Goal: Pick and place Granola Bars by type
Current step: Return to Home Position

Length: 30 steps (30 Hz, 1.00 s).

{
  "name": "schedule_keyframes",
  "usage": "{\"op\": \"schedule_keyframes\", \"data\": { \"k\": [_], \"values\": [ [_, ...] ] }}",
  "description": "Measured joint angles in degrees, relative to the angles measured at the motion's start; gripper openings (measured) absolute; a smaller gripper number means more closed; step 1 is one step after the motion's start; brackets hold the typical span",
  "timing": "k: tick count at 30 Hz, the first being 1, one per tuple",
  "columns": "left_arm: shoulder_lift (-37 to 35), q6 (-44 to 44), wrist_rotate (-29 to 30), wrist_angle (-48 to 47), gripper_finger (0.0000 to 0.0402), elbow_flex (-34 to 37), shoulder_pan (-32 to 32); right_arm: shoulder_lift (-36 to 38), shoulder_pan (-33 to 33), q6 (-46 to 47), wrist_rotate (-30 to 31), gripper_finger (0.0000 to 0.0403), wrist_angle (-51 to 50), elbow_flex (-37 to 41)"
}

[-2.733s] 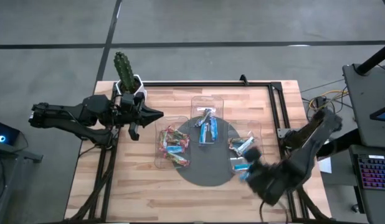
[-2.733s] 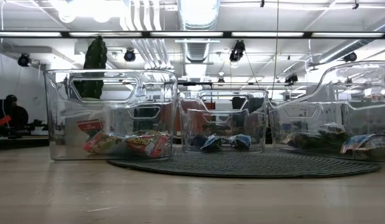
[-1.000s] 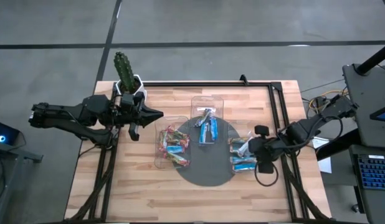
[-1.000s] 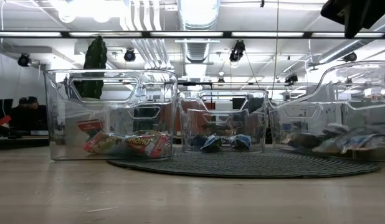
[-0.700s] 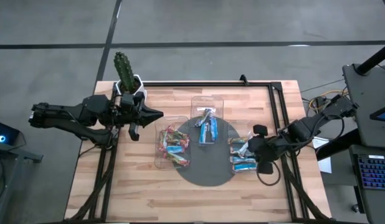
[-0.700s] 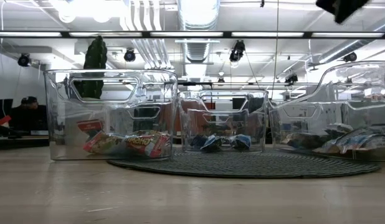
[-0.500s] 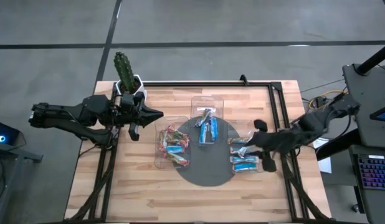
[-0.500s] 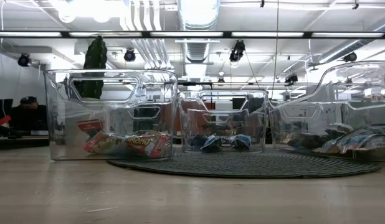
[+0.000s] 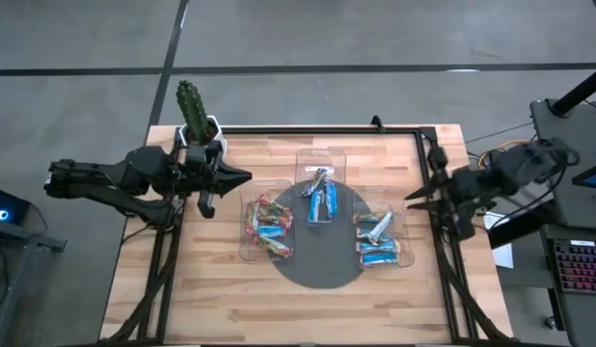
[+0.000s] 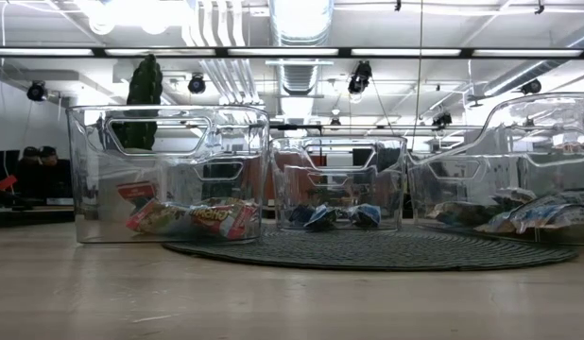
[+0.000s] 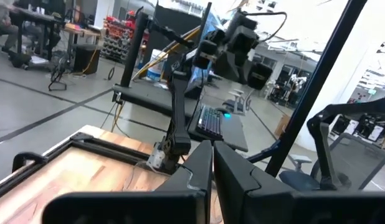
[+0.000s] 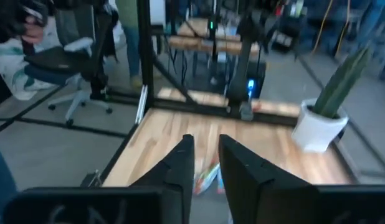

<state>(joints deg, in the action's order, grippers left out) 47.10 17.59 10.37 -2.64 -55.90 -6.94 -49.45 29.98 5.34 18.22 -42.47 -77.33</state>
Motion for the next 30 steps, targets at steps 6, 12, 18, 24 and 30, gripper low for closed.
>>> {"op": "schedule_keyframes", "data": {
  "k": [6,12,18,24,30],
  "values": [
    [-1.42,-8.03,0.02,1.63,0.0,-0.79,0.11,3.01,-0.04,-5.9,1.98,0.0018,-0.19,-1.89],
    [-3.77,-18.19,0.02,0.14,0.0,-3.03,0.11,6.64,-0.04,-7.06,6.28,0.0009,-0.69,-1.44],
    [-7.66,-19.83,-0.5,-14.34,0.0,-6.12,0.11,12.62,-0.04,-8.32,6.42,0.0008,-0.65,0.09],
    [-11.38,-17.2,-3.4,-19.61,0.0,-5.42,0.1,19.95,-0.02,-8.09,7.78,0.0008,-0.66,4.48],
    [-14.81,-12.84,-3.37,-21.34,0.0,-1.06,0.11,27.29,0.0,-5.05,9.44,0.0008,-0.66,11.57]
  ]
}}
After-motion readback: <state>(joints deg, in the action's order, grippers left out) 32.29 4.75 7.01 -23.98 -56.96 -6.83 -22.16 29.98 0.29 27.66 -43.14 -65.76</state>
